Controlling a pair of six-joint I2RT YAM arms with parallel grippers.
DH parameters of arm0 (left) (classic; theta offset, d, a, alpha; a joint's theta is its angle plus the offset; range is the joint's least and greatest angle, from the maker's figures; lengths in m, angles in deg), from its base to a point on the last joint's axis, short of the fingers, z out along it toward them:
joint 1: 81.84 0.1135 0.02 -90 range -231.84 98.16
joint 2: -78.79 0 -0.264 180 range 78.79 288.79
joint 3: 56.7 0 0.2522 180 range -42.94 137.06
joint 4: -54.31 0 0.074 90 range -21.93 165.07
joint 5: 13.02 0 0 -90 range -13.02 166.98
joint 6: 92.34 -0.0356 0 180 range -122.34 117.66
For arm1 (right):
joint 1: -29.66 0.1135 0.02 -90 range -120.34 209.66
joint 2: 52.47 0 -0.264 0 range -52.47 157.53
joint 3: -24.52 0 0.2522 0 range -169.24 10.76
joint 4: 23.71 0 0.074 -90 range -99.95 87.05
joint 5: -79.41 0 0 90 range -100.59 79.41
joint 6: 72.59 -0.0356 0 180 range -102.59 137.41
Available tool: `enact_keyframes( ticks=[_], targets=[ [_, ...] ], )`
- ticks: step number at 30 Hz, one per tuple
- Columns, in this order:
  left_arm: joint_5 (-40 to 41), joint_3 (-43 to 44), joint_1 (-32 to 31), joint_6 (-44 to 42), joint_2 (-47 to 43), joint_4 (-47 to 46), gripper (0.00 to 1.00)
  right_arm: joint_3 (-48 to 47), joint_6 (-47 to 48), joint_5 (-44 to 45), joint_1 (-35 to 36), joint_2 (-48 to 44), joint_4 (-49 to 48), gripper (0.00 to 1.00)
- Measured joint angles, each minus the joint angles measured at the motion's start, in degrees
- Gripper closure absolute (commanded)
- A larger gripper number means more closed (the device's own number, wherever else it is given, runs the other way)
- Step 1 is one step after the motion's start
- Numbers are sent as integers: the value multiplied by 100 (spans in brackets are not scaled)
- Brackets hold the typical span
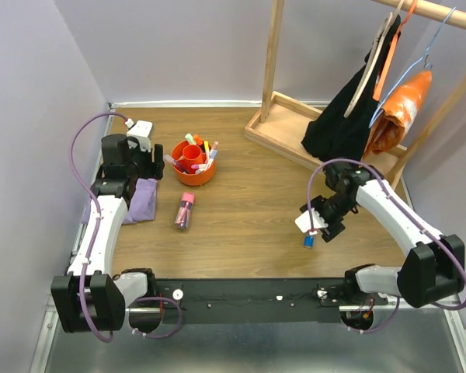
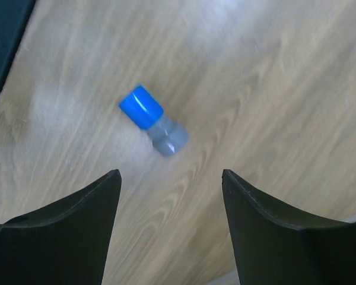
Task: Sort the stationery into containers
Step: Pick up the stationery from the center of the board.
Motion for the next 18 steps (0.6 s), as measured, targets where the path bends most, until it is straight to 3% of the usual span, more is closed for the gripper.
enact_keyframes(
  ticks=[6,18],
  targets=[
    [4,-225,247,90,-275,13,22,332,221,44,979,223,-162,26],
    [-4,-278,496,225,-334,79,22,699,313,372,1532,686,-608,41]
  ],
)
